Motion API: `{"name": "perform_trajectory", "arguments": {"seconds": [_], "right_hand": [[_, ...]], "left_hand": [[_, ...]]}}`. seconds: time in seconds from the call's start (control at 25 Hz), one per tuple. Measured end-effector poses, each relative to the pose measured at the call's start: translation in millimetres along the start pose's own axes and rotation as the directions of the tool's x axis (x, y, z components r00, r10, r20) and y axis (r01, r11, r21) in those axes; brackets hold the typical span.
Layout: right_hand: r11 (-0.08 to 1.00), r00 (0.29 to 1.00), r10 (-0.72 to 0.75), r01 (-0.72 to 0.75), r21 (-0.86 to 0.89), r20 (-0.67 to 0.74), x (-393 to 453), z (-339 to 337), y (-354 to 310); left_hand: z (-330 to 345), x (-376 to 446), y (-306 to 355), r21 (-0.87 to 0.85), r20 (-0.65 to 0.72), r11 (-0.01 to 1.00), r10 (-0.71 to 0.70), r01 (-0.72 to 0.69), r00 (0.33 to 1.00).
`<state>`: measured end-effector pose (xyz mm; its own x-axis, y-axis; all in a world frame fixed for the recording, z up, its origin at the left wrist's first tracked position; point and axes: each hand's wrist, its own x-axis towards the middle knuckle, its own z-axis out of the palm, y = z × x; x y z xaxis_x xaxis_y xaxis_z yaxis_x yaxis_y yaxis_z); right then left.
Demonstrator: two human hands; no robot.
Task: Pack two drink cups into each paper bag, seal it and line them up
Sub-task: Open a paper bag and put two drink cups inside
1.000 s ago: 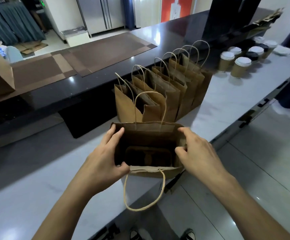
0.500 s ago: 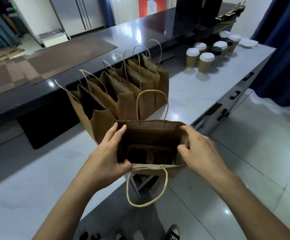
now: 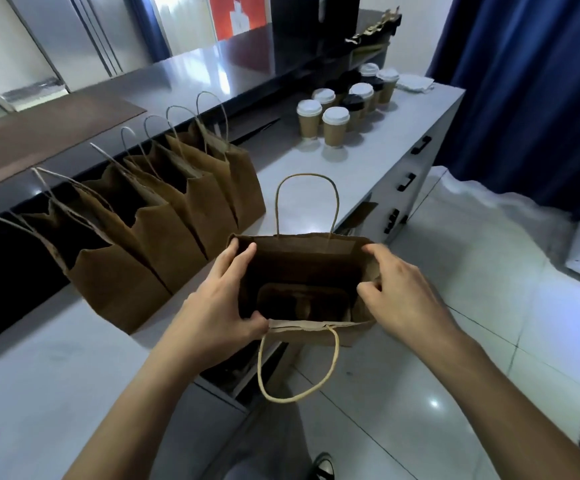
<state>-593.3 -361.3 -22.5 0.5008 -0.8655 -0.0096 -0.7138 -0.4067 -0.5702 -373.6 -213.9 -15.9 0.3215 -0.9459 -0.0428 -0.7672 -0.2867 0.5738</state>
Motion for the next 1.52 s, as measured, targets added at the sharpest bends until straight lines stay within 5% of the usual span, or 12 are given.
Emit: {"name": "perform_trajectory", "arguments": {"seconds": [1.0,1.52], "right_hand": [[0.939,0.914,0.336,-0.343,0.010,-0.226,137,-68,86],[0.932,0.897,0.358,-0.361,0.036,-0.258,210,-99,158]], "left_hand": [[33,256,72,-0.004,0.198,0.942,0.329,-0.335,0.923],[72,350,113,0.002,0.212,0.939,0.334,-0.343,0.918]]}}
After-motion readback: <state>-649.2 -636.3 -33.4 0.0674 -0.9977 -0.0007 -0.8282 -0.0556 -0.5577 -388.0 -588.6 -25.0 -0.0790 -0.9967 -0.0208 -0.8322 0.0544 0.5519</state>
